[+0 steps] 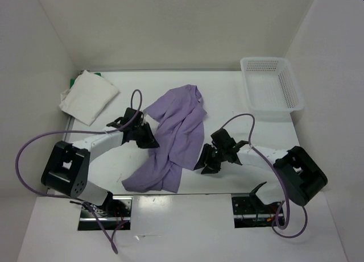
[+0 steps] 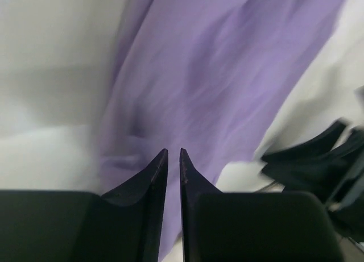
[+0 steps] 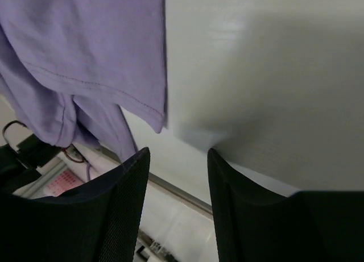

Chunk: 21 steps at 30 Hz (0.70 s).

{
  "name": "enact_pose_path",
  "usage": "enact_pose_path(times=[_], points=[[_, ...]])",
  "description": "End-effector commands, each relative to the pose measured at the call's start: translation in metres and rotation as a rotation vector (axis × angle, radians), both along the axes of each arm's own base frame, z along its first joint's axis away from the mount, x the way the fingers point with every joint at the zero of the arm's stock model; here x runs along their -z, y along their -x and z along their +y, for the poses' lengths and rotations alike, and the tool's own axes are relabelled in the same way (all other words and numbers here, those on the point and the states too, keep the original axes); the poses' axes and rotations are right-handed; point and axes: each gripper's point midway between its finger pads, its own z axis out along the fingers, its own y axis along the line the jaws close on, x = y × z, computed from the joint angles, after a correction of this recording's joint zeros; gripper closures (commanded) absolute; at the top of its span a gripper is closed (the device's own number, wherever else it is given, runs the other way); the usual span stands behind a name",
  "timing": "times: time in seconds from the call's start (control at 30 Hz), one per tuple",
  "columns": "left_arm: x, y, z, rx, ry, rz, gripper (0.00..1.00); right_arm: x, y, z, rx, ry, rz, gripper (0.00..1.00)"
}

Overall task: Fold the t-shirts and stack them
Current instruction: Move the tshirt to the center of the board, then flatten out the tshirt

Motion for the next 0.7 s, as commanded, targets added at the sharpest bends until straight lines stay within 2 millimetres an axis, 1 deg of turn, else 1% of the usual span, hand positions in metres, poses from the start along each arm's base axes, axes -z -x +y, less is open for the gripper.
enact_pose_path(times=[0.0,0.03,0.07,0.1,0.13,0.17,0.2,0.23,0.27,0.3,0.33,0.37,0.4,0.43,0.47,0.5,0.53,0.57,0.6,0.63,0.67], points=[[-0.026,-0.059,-0.016,-0.015,0.03,-0.161,0.8,-0.001,-0.006,0.02,0.039,-0.086,-0.003,0.49],[-0.025,-0.067,-0.015,-0.017,0.024,-0.164,0.82,-0.003,-0.008,0.024,0.033,-0.106,-0.014,0.49],[-0.026,-0.086,-0.015,-0.034,0.028,-0.18,0.82,-0.001,-0.005,0.025,0.032,-0.103,0.001,0.49],[-0.025,-0.091,-0.018,-0.029,0.035,-0.176,0.82,-0.003,-0.014,0.029,0.04,-0.098,-0.016,0.49],[-0.017,-0.101,-0.013,-0.04,0.017,-0.164,0.83,-0.002,-0.015,0.028,0.047,-0.091,-0.023,0.49],[-0.03,-0.121,-0.014,-0.041,0.023,-0.21,0.83,-0.001,-0.023,0.028,0.076,-0.079,-0.037,0.49],[-0.033,-0.133,-0.014,-0.057,0.006,-0.231,0.83,0.003,-0.026,0.028,0.095,-0.072,-0.031,0.5],[-0.028,-0.143,-0.01,-0.064,-0.01,-0.226,0.83,-0.001,-0.032,0.033,0.102,-0.089,-0.045,0.53],[-0.033,-0.154,-0.007,-0.08,-0.007,-0.241,0.85,0.008,-0.03,0.034,0.096,-0.083,-0.022,0.53],[-0.04,-0.173,-0.007,-0.09,-0.001,-0.264,0.85,0.005,-0.038,0.04,0.105,-0.095,-0.025,0.55],[-0.041,-0.187,-0.006,-0.078,0.022,-0.246,0.84,0.018,-0.045,0.045,0.099,-0.067,0.001,0.71],[-0.041,-0.187,-0.006,-0.078,0.022,-0.246,0.81,0.018,-0.045,0.045,0.099,-0.067,0.002,0.71],[-0.035,-0.186,-0.009,-0.054,0.026,-0.227,0.78,0.019,-0.048,0.046,0.09,-0.065,-0.004,0.77],[-0.034,-0.183,-0.01,-0.036,0.028,-0.222,0.72,0.016,-0.054,0.046,0.091,-0.046,-0.021,0.89],[-0.024,-0.173,-0.009,-0.021,0.026,-0.197,0.64,0.017,-0.059,0.044,0.108,-0.022,-0.035,0.93],[-0.027,-0.167,-0.007,-0.005,0.019,-0.209,0.52,0.012,-0.063,0.043,0.108,-0.017,-0.058,0.96],[-0.016,-0.155,0.001,-0.005,0.003,-0.174,0.31,0.006,-0.068,0.043,0.118,-0.014,-0.078,1.0],[-0.019,-0.148,0.003,0.003,-0.002,-0.175,0.23,-0.009,-0.076,0.041,0.13,-0.016,-0.116,1.0],[-0.017,-0.14,0.005,0.011,-0.009,-0.163,0.18,-0.015,-0.085,0.033,0.143,0.008,-0.156,1.0],[-0.017,-0.131,0.002,0.035,0.014,-0.153,0.15,-0.028,-0.098,0.024,0.173,0.009,-0.188,1.0],[-0.012,-0.115,0.003,0.044,0.023,-0.126,0.13,-0.041,-0.1,0.013,0.192,0.014,-0.214,1.0]])
